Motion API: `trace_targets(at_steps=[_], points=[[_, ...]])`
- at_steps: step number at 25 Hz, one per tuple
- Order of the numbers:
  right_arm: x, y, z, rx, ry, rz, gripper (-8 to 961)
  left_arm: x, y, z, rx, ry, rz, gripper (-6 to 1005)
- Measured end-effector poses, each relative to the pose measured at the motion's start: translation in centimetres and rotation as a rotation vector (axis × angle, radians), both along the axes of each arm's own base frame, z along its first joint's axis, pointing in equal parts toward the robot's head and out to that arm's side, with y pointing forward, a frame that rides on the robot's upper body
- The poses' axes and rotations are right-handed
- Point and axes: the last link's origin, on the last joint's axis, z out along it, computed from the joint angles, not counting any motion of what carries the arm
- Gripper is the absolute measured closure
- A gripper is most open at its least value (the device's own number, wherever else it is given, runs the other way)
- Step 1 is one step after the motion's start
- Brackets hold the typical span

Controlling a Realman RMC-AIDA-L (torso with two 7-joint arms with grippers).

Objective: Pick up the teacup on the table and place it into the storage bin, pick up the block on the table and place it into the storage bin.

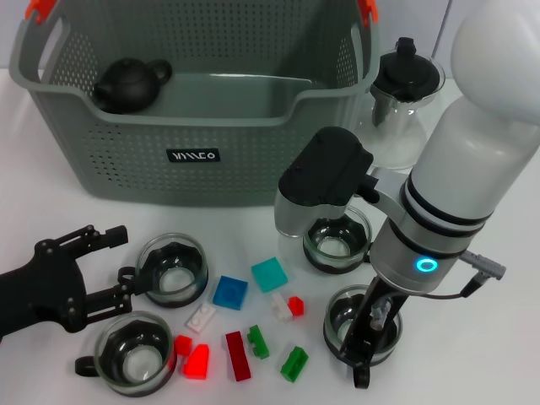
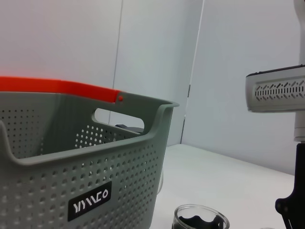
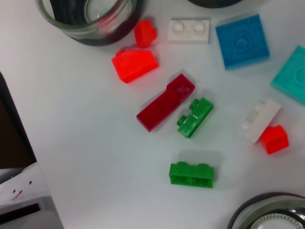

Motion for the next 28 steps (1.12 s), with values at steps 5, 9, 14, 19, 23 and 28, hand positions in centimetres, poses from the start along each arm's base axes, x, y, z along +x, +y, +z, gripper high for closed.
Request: trace_targets(at_steps=[5,9,14,19,23,28], points=[[-1.2,0.2,1.2,-0.005,0.051,0.007,878,0.0,0.0,0.0,0.001,0.000,0.000,218],[-2.8,0.6,3.9,-0.007,0.137,0.011,882,0.0,0.1,0.0,0.001,0.000,-0.002,218],[-4.6,1.6,8.3,-0.026,0.389,-0.038,887,0.0,0.1,0.0,0.003,0.001,0.001,218],[-5.6,2.4,11.8,-0.011,0.657,-0.038,892,-0.2,0.0,0.0,0.011,0.003,0.012,218],[-6.7,3.7,14.4,0.081,0.872,0.008,894,-0.1,0.1,0.0,0.012,0.002,0.011,218],[-8.5,7.1,16.1,0.300,0.969,0.132,896,0.0,0.3,-0.1,0.009,0.003,0.004,218]])
